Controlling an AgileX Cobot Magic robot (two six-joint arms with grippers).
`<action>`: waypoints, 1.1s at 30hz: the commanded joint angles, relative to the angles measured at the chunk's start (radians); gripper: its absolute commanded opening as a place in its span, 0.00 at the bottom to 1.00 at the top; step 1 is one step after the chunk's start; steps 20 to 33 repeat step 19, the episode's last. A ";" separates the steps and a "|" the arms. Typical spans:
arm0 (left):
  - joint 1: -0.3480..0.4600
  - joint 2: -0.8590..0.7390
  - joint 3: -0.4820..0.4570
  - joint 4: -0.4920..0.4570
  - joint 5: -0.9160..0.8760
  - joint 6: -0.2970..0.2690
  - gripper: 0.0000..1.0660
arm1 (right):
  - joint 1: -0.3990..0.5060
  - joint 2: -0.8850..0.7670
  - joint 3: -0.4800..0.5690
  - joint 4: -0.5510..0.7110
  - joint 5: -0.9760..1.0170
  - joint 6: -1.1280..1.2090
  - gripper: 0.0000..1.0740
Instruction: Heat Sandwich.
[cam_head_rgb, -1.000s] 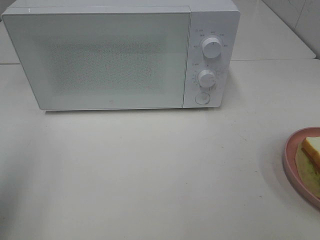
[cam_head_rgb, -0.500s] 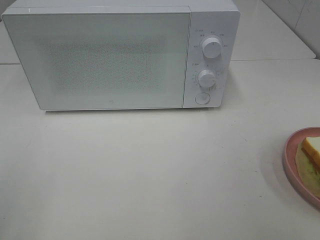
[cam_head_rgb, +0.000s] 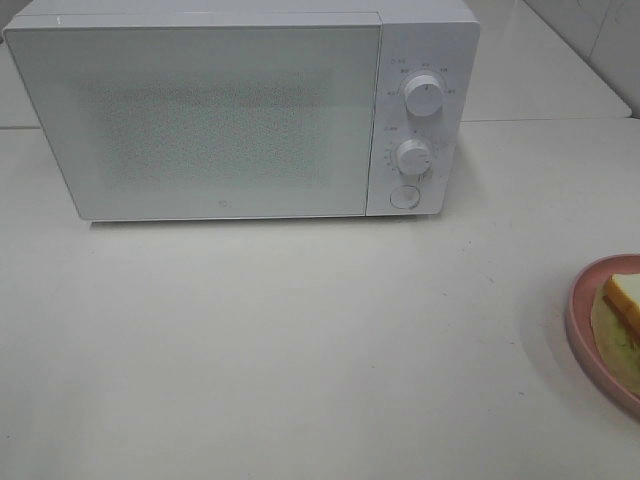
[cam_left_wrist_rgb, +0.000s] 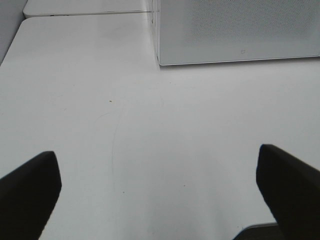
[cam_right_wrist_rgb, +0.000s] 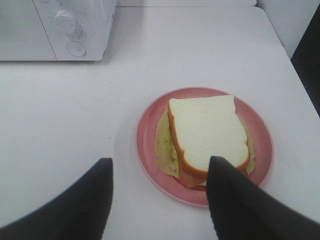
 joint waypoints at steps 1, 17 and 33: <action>0.002 -0.022 0.002 -0.011 -0.011 -0.002 0.94 | -0.004 -0.023 0.002 0.000 -0.004 -0.002 0.52; 0.002 -0.024 0.002 -0.012 -0.011 -0.003 0.94 | -0.003 -0.022 0.002 0.000 -0.004 -0.002 0.52; 0.002 -0.024 0.002 -0.012 -0.011 -0.003 0.94 | -0.003 -0.022 0.002 0.000 -0.004 -0.002 0.52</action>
